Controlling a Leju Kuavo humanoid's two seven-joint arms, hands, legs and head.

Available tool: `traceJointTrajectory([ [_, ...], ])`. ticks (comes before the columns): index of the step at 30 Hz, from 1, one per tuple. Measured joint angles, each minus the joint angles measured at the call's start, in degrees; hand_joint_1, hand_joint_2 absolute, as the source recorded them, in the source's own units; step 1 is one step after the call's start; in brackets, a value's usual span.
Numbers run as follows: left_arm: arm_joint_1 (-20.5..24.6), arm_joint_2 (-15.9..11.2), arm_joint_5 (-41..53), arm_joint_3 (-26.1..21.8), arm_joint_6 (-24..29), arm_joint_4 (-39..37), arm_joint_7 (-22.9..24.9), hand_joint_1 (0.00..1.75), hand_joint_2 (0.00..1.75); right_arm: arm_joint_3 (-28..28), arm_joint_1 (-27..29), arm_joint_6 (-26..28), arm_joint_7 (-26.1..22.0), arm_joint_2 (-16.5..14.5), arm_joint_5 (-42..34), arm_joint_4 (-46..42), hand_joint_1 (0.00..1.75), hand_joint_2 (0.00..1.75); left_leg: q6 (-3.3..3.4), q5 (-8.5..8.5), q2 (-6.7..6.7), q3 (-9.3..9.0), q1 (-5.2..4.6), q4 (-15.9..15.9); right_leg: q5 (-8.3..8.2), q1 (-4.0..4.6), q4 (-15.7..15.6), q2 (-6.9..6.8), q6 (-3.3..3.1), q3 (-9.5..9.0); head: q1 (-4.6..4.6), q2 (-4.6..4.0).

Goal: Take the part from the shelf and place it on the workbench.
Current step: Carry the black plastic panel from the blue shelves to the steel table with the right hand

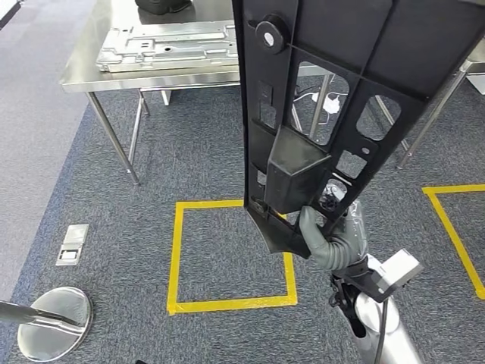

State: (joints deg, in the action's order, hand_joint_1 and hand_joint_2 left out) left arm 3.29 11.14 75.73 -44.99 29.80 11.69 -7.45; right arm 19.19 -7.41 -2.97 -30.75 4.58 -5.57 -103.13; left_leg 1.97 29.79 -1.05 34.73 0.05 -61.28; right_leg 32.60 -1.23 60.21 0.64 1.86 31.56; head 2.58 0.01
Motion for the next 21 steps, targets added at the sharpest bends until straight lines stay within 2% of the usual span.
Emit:
traceJointTrajectory([
  [5, -0.14, -0.93, -0.93, -1.08, 0.83, 0.0, -1.95, 0.0, 1.75, -0.16, 1.75, 1.03, -1.39, -0.09, 0.5, -0.02, 1.75, 1.75, -0.21, -0.01, 0.0, -0.09, 0.07, 0.14, 0.16, 0.1, 0.05, -0.02, -0.26, -0.07, 0.0, 0.0],
  [8, -0.17, -1.35, -0.98, -1.58, 1.0, 0.0, -1.36, 0.0, 1.75, -0.56, 2.8, 1.66, -1.91, -0.13, 0.63, -0.29, 1.75, 1.75, -0.66, 0.08, 0.0, -0.08, 0.08, 0.17, 0.22, 0.14, 0.08, -0.02, -0.34, -0.07, 0.0, -0.01],
  [12, -0.17, -1.81, -0.96, -1.7, 1.07, 0.0, -0.91, 0.0, 1.75, -1.02, 3.49, 1.95, -2.07, -0.21, 0.87, -0.37, 1.75, 1.75, -0.79, 0.14, 0.0, -0.07, 0.02, 0.17, 0.23, 0.09, 0.0, -0.02, -0.34, -0.12, 0.0, 0.0],
  [14, -0.13, -2.05, -0.81, -1.72, 1.05, 0.0, -1.08, 0.0, 1.75, -1.2, 3.6, 1.99, -2.08, -0.32, 1.03, -0.46, 1.75, 1.75, -0.32, 0.06, 0.01, -0.3, -0.13, 0.49, -0.03, -0.13, -0.68, -0.05, 0.06, -0.42, 0.01, 0.0],
  [16, -0.07, -2.17, -0.53, -1.72, 0.98, 0.0, -1.51, 0.0, 1.75, -1.47, 3.72, 2.08, -2.14, -0.44, 1.09, -0.65, 1.75, 1.75, 0.38, -0.62, 0.2, -1.38, 0.08, 2.19, 0.22, -0.21, -0.57, -0.19, 0.43, -0.66, -0.01, 0.0],
  [17, -0.04, -2.16, -0.41, -1.72, 0.92, 0.0, -1.76, 0.0, 1.75, -1.6, 3.76, 2.15, -2.18, -0.46, 1.12, -0.73, 1.75, 1.75, 0.62, -1.06, 0.33, -2.01, 0.31, 3.19, 1.07, -0.13, 0.7, -0.25, 0.48, -0.2, -0.04, 0.0],
  [18, -0.01, -2.15, -0.26, -1.71, 0.83, 0.0, -2.05, 0.0, 1.75, -1.73, 3.87, 2.26, -2.23, -0.47, 1.13, -0.77, 1.75, 1.75, 0.69, -1.29, 0.44, -2.42, 0.53, 3.78, 2.5, -0.14, 3.33, -0.31, 0.5, 1.04, -0.08, 0.0],
  [20, 0.02, -2.11, 0.07, -1.67, 0.55, 0.0, -2.64, 0.0, 1.75, -1.98, 4.32, 2.49, -2.29, -0.47, 1.17, -0.77, 1.75, 1.75, 0.67, -1.25, 0.51, -2.63, 0.75, 3.96, 5.33, -0.31, 9.86, -0.34, 0.82, 4.65, -0.11, 0.0],
  [21, -0.01, -2.08, 0.25, -1.63, 0.4, 0.0, -2.89, 0.0, 1.75, -2.11, 4.64, 2.59, -2.31, -0.47, 1.19, -0.77, 1.75, 1.75, 0.51, -1.12, 0.52, -2.68, 0.9, 3.9, 5.65, -0.48, 12.03, -0.35, 1.1, 6.01, -0.11, 0.0],
])
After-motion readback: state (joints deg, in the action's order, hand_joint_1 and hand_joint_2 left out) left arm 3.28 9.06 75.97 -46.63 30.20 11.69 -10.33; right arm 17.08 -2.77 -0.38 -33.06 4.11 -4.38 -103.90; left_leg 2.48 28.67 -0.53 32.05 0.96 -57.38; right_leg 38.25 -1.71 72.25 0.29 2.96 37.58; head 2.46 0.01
